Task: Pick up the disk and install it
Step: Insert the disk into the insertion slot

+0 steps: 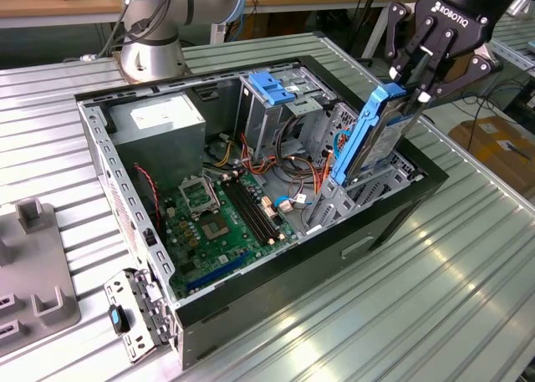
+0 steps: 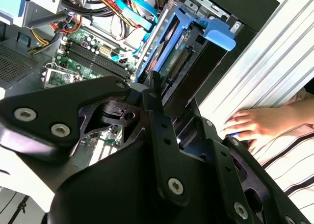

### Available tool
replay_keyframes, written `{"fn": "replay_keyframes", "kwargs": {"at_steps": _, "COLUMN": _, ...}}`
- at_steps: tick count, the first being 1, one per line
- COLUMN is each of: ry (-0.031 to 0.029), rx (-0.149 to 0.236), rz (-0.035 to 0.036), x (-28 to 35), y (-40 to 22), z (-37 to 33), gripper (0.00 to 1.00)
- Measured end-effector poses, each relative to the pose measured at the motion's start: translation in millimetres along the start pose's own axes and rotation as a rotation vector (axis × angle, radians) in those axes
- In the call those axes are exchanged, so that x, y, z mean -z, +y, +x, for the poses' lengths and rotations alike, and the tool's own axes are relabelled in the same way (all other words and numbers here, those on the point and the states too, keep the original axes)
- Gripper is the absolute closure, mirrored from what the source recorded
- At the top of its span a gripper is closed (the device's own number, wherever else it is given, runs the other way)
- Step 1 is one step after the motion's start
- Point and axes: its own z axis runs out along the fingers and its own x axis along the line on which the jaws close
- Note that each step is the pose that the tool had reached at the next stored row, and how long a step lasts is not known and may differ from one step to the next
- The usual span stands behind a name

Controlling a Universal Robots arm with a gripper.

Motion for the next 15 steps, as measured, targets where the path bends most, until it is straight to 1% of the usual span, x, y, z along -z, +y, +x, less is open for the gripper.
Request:
{"fn": "replay_keyframes", "kwargs": {"at_steps": 3, "ry": -0.0002, "rx": 0.0, "rz": 0.0, "x": -3.8, "y": 0.0, "z": 0.0, "gripper": 0.65}}
{"fn": "replay_keyframes", "kwargs": {"at_steps": 7, "ry": -0.0002, "rx": 0.0, "rz": 0.0, "x": -16.7, "y": -0.1, "z": -0.1, "gripper": 0.65}}
{"fn": "replay_keyframes", "kwargs": {"at_steps": 15, "ry": -0.0001, "rx": 0.0, "rz": 0.0, "x": -17.6, "y": -0.1, "z": -0.1, "gripper": 0.65}}
